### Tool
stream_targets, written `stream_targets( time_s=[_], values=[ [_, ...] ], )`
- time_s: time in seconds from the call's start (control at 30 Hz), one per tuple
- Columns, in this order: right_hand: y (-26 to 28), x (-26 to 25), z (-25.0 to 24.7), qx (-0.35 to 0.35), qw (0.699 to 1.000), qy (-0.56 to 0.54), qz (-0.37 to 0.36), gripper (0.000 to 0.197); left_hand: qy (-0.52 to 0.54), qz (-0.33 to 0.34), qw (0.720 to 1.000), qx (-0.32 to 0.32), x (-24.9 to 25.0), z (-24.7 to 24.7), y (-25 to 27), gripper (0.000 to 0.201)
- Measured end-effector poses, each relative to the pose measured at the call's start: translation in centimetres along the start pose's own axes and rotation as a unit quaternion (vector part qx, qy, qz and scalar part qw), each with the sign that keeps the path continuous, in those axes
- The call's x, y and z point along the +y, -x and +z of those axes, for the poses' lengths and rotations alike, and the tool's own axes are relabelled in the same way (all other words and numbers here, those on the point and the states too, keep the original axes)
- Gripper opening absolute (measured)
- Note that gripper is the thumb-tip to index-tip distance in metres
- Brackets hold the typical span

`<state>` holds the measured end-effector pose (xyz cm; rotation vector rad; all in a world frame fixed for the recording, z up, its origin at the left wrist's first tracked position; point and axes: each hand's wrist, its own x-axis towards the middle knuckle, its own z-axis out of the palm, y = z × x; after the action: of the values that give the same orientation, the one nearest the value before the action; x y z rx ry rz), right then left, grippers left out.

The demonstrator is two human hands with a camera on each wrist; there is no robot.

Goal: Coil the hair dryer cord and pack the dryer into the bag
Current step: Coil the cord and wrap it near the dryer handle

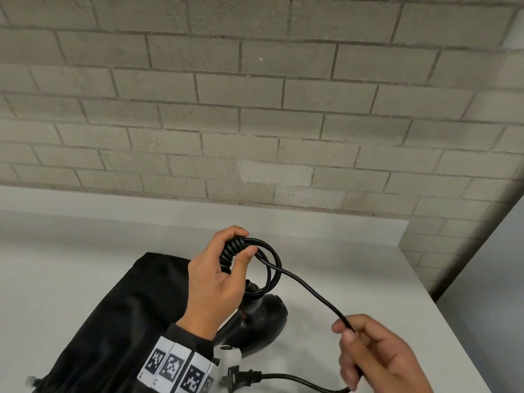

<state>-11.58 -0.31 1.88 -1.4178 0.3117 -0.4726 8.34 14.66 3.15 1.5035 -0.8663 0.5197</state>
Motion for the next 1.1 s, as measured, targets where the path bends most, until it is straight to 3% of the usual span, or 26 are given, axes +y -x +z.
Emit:
stream_targets(
  time_s=[0.1, 0.27, 0.37, 0.47, 0.53, 0.67, 0.77, 0.87, 0.97, 1.1],
  values=[
    [-0.5, -1.8, 0.0, 0.013, 0.996, 0.076, -0.038, 0.034, -0.002, 0.010, 1.000, -0.020, 0.4, 0.0, 0.1, 0.026],
    [-1.4, -4.0, -0.9, -0.002, 0.966, 0.246, -0.084, 0.007, -0.007, 0.012, 1.000, -0.020, 0.4, 0.0, 0.2, 0.024],
    [-2.1, -4.1, -0.9, -0.054, 0.953, 0.289, -0.073, 0.022, -0.001, 0.008, 1.000, -0.019, 0.6, 0.2, 0.4, 0.024],
    [-2.6, -3.7, 0.6, -0.099, 0.946, 0.302, -0.069, 0.011, 0.007, 0.006, 1.000, -0.030, 0.8, 0.5, 0.7, 0.024],
    [-3.0, -3.0, 1.4, -0.114, 0.936, 0.317, -0.097, 0.014, 0.007, 0.007, 0.999, -0.037, 0.9, 0.6, 0.8, 0.024],
    [-3.7, -2.8, 2.1, -0.062, 0.935, 0.308, -0.166, 0.016, 0.016, -0.003, 0.999, -0.040, 1.1, 0.5, 0.8, 0.024],
    [-4.3, -3.5, 1.9, -0.031, 0.913, 0.332, -0.236, 0.016, 0.030, 0.001, 0.998, -0.048, 1.2, 0.5, 0.7, 0.027],
    [-5.1, -4.5, 1.8, -0.035, 0.886, 0.353, -0.300, 0.012, 0.024, 0.015, 0.997, -0.066, 1.4, 0.4, 0.6, 0.040],
    [-5.9, -5.6, 1.7, -0.050, 0.877, 0.345, -0.330, 0.014, 0.024, 0.018, 0.996, -0.089, 1.4, 0.4, 0.7, 0.052],
    [-6.6, -7.0, 2.6, -0.072, 0.854, 0.369, -0.360, 0.018, 0.027, 0.013, 0.995, -0.096, 1.3, 0.4, 0.8, 0.049]
  ],
)
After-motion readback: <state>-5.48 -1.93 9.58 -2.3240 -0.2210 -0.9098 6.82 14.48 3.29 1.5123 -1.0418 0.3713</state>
